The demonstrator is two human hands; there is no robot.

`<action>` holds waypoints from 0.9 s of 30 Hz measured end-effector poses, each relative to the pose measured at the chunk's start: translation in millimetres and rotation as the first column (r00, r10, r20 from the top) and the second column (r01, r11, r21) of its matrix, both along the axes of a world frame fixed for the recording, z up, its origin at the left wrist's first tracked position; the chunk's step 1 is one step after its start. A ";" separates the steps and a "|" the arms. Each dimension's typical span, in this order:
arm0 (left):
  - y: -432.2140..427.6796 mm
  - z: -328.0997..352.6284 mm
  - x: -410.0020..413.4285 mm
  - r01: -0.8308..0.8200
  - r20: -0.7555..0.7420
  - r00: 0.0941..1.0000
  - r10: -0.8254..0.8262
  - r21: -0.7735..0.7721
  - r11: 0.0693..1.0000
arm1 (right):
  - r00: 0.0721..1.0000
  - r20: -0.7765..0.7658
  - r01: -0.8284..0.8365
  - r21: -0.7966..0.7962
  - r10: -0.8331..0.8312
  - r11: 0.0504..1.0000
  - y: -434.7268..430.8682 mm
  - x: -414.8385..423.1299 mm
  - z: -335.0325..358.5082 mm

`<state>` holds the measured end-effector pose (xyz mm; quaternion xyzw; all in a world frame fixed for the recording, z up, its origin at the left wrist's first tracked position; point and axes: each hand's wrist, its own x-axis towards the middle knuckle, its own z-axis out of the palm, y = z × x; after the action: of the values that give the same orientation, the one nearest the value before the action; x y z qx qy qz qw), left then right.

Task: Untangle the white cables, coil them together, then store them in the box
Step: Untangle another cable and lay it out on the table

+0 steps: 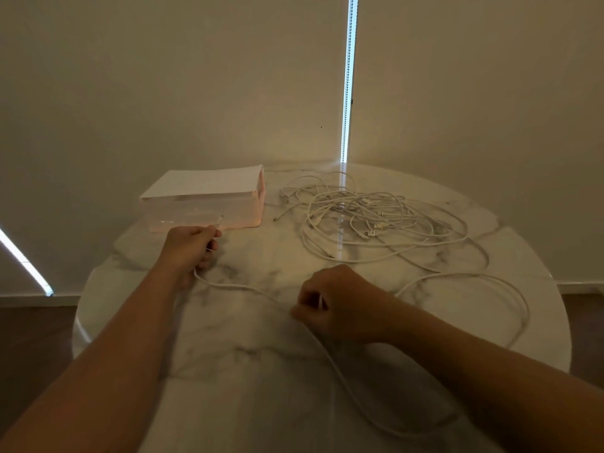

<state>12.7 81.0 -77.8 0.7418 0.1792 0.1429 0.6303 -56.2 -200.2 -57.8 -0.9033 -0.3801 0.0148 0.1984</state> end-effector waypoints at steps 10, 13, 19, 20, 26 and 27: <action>-2.6 0.4 -0.7 0.011 0.042 0.999 -0.012 0.021 1.000 | 0.984 -0.123 0.131 -0.002 -0.130 0.991 54.1 9.5 -11.0; -4.0 0.5 0.5 0.021 0.041 0.999 -0.021 0.001 1.000 | 0.942 -0.322 -0.109 -0.014 0.099 0.994 53.0 -9.4 10.0; -2.0 -1.0 -0.4 0.043 0.021 0.999 -0.044 0.036 0.998 | 0.969 -0.149 -0.203 -0.025 0.197 0.979 14.8 -4.4 31.4; -2.3 -1.1 -0.7 0.050 0.012 0.999 -0.051 0.056 0.997 | 0.983 -0.091 -0.166 -0.050 0.161 0.985 2.1 1.4 31.3; 3.7 0.1 -1.9 0.096 -0.047 0.995 -0.090 0.145 0.985 | 0.989 0.070 0.146 -0.332 -0.130 0.932 -94.6 19.9 19.2; 4.6 0.3 -1.9 0.104 -0.054 0.994 -0.097 0.153 0.983 | 0.983 0.087 0.180 -0.324 -0.160 0.929 -103.7 20.6 16.3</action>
<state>10.8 85.6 -77.5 0.8000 0.1443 0.1075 0.5725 -35.6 -303.9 -41.5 -0.9533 -0.2982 0.0344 0.0333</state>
